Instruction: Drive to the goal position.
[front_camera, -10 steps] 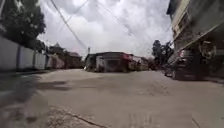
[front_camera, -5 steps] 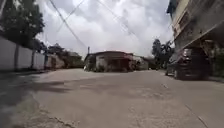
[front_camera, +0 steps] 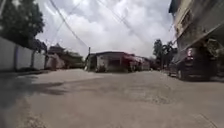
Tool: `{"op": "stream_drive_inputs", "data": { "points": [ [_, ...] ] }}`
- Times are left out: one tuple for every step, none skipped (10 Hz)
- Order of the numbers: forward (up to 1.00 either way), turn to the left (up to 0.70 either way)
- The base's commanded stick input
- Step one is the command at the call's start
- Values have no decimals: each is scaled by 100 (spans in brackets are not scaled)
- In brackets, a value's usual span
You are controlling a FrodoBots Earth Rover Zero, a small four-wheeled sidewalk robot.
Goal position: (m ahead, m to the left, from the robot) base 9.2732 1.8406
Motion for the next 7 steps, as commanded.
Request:
{"op": "stream_drive_inputs", "data": {
  "points": [
    [50,1],
    [50,1],
    [50,1],
    [50,1],
    [50,1],
    [50,1],
    [50,1]
  ]
}}
